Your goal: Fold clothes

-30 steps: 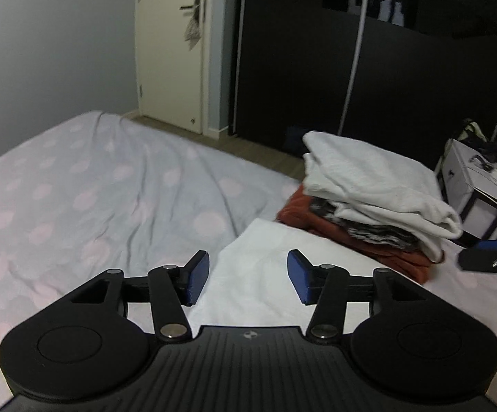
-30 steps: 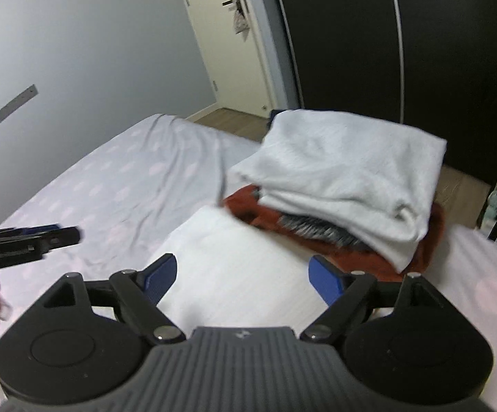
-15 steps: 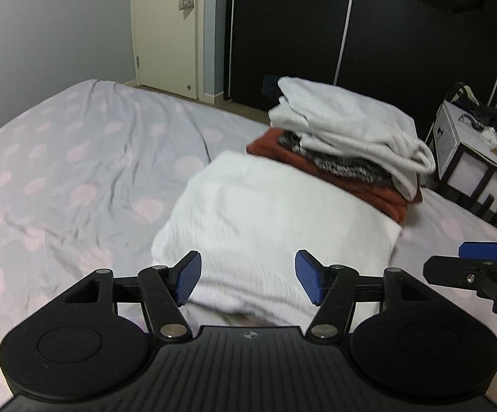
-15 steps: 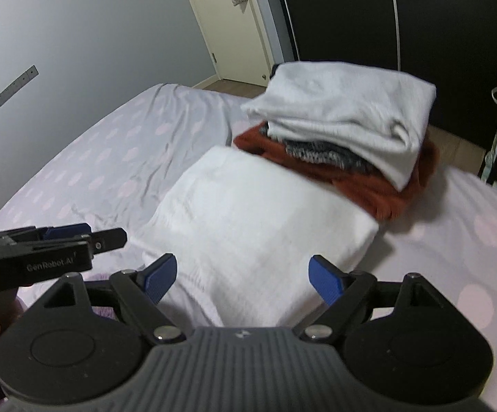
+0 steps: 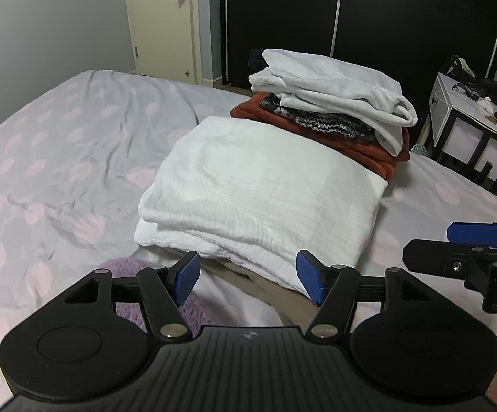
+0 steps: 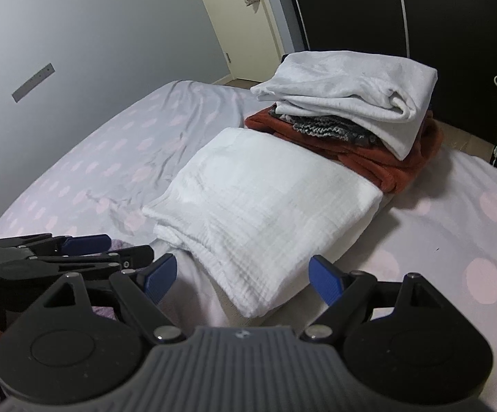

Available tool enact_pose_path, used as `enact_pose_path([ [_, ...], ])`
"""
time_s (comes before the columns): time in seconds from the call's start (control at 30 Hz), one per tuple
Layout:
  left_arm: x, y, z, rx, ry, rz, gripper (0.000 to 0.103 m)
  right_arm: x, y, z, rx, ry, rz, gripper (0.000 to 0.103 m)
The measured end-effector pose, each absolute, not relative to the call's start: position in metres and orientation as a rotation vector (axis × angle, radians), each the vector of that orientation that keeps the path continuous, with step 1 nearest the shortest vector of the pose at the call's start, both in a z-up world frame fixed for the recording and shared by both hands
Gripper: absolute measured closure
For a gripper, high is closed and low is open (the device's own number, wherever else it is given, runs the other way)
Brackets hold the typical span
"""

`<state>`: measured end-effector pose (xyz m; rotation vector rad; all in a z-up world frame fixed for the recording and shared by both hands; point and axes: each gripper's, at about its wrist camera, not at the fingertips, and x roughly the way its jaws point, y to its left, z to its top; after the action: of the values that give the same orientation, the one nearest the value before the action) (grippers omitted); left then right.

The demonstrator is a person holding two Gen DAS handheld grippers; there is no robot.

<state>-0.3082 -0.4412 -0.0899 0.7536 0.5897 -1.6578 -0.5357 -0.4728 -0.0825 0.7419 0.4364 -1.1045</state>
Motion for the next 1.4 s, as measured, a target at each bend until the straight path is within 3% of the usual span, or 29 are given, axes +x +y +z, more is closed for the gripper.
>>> enact_pose_path([
  [0.8, -0.320, -0.424, -0.072, 0.753, 0.469, -1.622, 0.043, -0.540, -0.462, -0.078, 0.714, 0.375, -1.043, 0.016],
  [1.4, -0.321, -0.420, -0.067, 0.739, 0.488, -1.657, 0.043, -0.539, -0.459, -0.075, 0.704, 0.366, -1.036, 0.016],
])
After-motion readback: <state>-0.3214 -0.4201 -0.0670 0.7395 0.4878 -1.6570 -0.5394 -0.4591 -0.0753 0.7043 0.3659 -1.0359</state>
